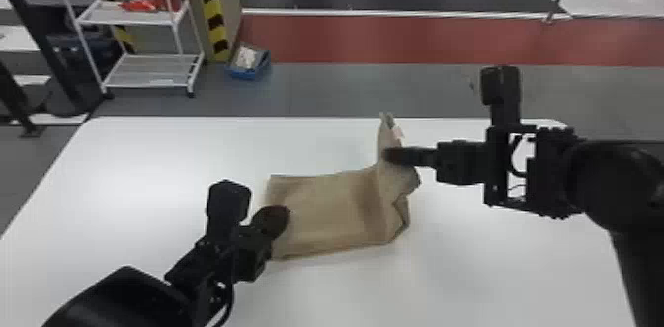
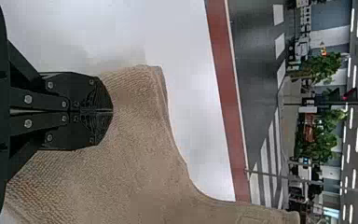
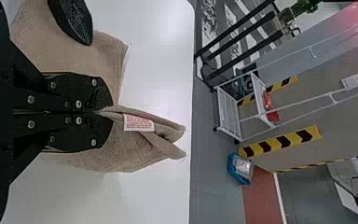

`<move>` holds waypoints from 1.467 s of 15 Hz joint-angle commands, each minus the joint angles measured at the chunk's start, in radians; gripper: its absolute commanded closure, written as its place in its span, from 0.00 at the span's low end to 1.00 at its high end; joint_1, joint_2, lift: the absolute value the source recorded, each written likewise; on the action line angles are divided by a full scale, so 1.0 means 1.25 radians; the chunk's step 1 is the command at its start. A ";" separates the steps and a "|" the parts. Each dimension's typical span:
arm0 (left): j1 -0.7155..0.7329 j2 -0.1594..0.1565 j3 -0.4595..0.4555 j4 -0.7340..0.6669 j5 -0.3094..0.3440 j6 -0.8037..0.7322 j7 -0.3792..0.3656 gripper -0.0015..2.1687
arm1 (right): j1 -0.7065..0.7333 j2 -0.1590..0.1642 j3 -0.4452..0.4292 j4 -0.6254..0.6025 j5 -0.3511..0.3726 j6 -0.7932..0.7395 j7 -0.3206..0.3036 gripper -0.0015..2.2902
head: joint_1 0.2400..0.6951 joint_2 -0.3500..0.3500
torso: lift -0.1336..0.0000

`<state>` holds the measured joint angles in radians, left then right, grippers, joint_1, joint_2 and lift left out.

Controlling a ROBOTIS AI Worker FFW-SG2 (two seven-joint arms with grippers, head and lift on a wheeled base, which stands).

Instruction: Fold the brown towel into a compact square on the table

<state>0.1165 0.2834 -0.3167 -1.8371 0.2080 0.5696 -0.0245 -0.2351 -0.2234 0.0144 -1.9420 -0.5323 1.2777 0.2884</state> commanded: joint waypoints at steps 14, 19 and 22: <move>-0.004 -0.029 -0.036 0.028 0.002 -0.007 -0.004 0.79 | 0.005 0.088 0.176 0.074 0.061 -0.083 -0.010 0.53 | 1.00 0.61 | 0.07; -0.004 -0.029 -0.035 0.030 0.002 -0.007 -0.004 0.79 | 0.020 0.096 0.196 0.085 0.081 -0.100 -0.011 0.46 | 1.00 0.63 | 0.07; -0.004 -0.029 -0.035 0.035 0.003 -0.014 -0.004 0.79 | 0.040 0.096 0.197 0.083 0.083 -0.137 -0.013 0.01 | 1.00 0.64 | 0.07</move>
<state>0.1120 0.2469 -0.3605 -1.7969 0.2106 0.5542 -0.0292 -0.1948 -0.1028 0.2613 -1.8367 -0.4288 1.1251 0.2715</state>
